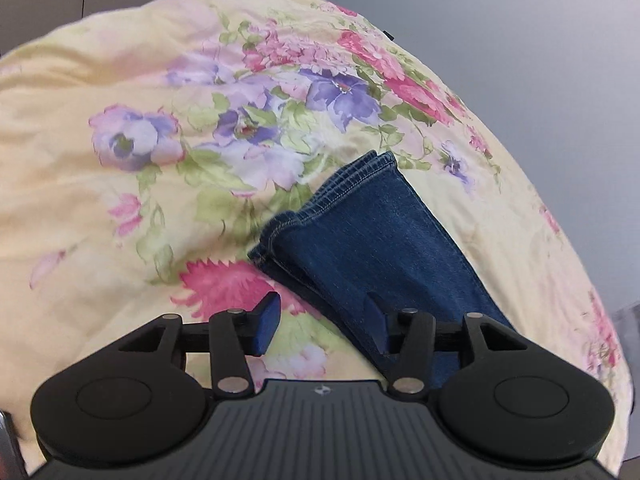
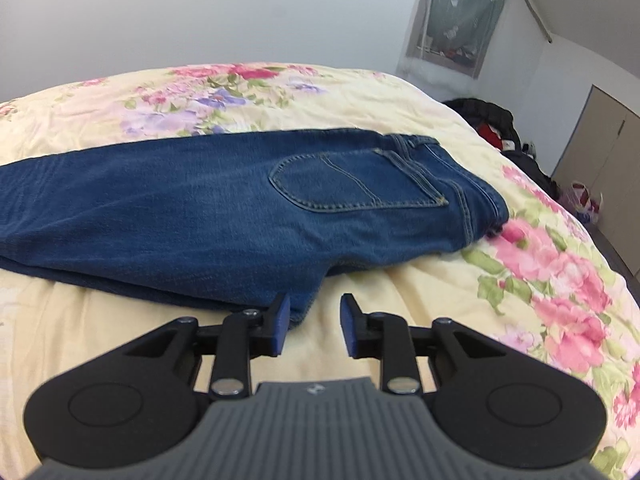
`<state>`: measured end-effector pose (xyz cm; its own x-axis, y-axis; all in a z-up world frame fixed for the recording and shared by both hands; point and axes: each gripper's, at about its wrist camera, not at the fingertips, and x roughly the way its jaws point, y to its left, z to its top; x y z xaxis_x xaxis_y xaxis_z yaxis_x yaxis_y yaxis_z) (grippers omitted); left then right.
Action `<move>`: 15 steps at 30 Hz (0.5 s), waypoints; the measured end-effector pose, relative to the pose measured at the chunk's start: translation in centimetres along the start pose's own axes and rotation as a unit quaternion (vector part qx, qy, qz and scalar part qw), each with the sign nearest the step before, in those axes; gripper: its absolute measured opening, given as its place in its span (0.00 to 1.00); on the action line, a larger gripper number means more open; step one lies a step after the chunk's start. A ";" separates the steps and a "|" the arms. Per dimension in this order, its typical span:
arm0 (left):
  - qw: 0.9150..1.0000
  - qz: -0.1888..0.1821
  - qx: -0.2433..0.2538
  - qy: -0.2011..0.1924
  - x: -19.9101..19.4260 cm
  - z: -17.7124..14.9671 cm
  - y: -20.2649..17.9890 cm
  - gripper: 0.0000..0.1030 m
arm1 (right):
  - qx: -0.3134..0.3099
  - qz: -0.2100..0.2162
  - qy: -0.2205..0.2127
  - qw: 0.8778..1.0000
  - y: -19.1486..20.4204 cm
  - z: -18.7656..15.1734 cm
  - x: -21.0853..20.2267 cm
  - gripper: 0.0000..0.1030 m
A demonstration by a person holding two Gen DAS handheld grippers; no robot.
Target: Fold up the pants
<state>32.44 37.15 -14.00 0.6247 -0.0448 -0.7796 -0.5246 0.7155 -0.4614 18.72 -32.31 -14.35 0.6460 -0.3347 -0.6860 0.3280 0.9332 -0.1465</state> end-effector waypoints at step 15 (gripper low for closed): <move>0.997 -0.015 -0.074 -0.004 6.7 0.7 1.7 0.55 | -0.095 0.136 0.034 0.986 9.8 4.8 4.5 0.22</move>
<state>36.19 38.54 -19.71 0.6455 -0.0592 -0.7615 -0.5850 0.6027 -0.5427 28.13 -25.26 -15.45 0.6421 -0.0657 -0.7638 0.0105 0.9970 -0.0770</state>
